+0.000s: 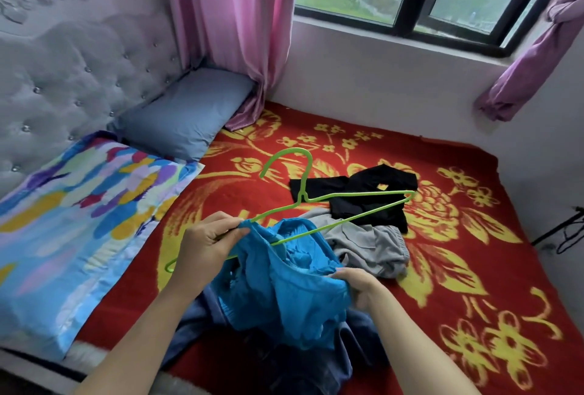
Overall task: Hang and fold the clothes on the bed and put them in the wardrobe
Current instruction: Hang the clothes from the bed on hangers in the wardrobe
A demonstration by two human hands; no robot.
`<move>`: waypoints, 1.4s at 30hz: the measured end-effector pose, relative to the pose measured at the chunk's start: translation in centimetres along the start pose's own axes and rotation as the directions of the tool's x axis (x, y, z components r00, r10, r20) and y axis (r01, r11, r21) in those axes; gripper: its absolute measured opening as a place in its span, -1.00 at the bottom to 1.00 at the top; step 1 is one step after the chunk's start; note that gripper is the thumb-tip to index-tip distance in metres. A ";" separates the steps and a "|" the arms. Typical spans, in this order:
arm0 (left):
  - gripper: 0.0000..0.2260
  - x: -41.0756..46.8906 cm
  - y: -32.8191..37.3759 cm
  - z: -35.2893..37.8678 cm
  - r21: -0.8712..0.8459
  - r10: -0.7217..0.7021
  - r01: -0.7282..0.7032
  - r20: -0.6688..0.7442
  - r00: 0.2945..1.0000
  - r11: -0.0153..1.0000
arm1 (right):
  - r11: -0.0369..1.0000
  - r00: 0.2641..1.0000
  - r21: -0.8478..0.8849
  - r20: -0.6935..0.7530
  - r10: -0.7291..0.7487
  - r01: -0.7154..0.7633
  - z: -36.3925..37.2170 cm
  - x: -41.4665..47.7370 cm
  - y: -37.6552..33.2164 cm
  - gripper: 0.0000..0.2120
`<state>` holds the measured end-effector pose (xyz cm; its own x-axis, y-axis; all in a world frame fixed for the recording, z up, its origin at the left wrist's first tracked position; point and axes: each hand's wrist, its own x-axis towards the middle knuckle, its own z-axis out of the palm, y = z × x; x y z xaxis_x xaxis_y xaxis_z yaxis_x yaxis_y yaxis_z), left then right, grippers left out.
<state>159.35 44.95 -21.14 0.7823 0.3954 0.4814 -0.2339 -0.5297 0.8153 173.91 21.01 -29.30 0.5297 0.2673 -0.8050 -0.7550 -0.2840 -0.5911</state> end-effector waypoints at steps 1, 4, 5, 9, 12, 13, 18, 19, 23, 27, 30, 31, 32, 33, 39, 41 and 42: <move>-0.84 -0.1 -0.3 -0.2 0.006 -0.005 0.005 -0.006 1.000 1.000 | 0.974 0.996 0.212 -0.045 -0.073 0.081 -0.2 0.0 -0.2 -0.72; -0.68 -0.5 -1.6 -0.8 0.045 -0.042 0.042 -0.014 0.999 0.998 | 0.700 0.916 0.602 -0.342 -0.208 0.384 -1.3 -0.8 -1.6 -0.63; -0.68 -0.8 -2.0 -0.8 0.061 -0.065 0.065 -0.001 0.998 0.996 | 0.649 0.874 0.605 -0.436 -0.214 0.461 -1.8 -1.2 -2.2 -0.62; -0.84 -1.8 -2.9 0.2 0.103 -0.052 0.044 0.077 0.996 0.994 | 0.543 0.751 0.580 -0.641 -0.156 0.608 -3.7 -2.8 -4.5 -0.51; -0.75 -1.7 -2.7 0.9 0.035 -0.011 0.007 0.109 0.994 0.999 | 0.505 0.740 0.606 -0.665 -0.102 0.614 -4.6 -3.1 -5.3 -0.34; -0.72 -1.6 -2.6 1.1 0.016 -0.008 0.006 0.117 0.993 1.000 | 0.515 0.744 0.608 -0.661 -0.091 0.604 -4.8 -3.1 -5.2 -0.28; -0.67 -1.1 -2.3 0.8 -0.123 -0.053 0.072 0.154 0.987 0.990 | 0.541 0.754 0.614 -0.655 -0.057 0.575 -5.5 -2.8 -4.9 -0.29; -0.71 -1.0 -2.3 0.8 -0.129 -0.047 0.069 0.165 0.985 0.989 | 0.523 0.766 0.634 -0.640 -0.059 0.569 -5.6 -2.8 -5.0 -0.41; -0.80 -0.7 -2.4 1.0 -0.091 -0.043 0.059 0.176 0.983 0.994 | 0.508 0.746 0.617 -0.661 -0.081 0.601 -6.0 -2.5 -5.1 -0.43; -0.76 -0.6 -2.7 0.7 -0.022 -0.024 0.028 0.174 0.984 0.999 | 0.597 0.679 0.452 -0.699 -0.225 0.662 -5.4 -3.4 -5.3 -0.35; -0.75 -0.2 -2.8 0.3 -0.033 -0.029 0.036 0.181 0.983 0.999 | 0.721 0.688 0.186 -0.523 -0.503 0.668 -4.8 -5.0 -5.7 -0.53; -0.73 0.0 -2.7 0.2 -0.045 -0.037 0.045 0.176 0.984 0.998 | 0.754 0.690 0.015 -0.417 -0.592 0.656 -4.5 -5.5 -6.0 -0.58; -0.71 0.2 -2.7 0.0 -0.059 -0.049 0.060 0.172 0.984 0.996 | 0.753 0.691 -0.179 -0.307 -0.655 0.634 -4.1 -6.1 -6.3 -0.63; -0.69 0.5 -2.6 -0.1 -0.072 -0.064 0.077 0.165 0.984 0.994 | 0.712 0.693 -0.344 -0.200 -0.692 0.612 -3.6 -6.6 -6.7 -0.66; -0.63 2.9 -1.6 -1.7 -0.068 -0.062 0.071 0.122 0.991 0.995 | 0.226 0.709 -0.889 0.141 -0.692 0.397 -2.7 -9.6 -9.8 -0.61; -0.61 4.4 -1.0 -3.0 -0.020 -0.023 0.026 0.149 0.989 0.999 | 0.042 0.690 -0.926 0.248 -0.680 0.374 -2.7 -10.7 -10.8 -0.70; -0.60 5.4 -0.6 -3.9 0.019 0.003 -0.006 0.174 0.985 1.000 | 0.022 0.660 -0.910 0.284 -0.695 0.415 -2.5 -11.2 -11.3 -0.74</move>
<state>161.46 50.29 -17.81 0.8701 0.2576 0.4201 -0.2275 -0.5463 0.8061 177.50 18.90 -13.75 0.7646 0.6357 -0.1061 0.5547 -0.7329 -0.3938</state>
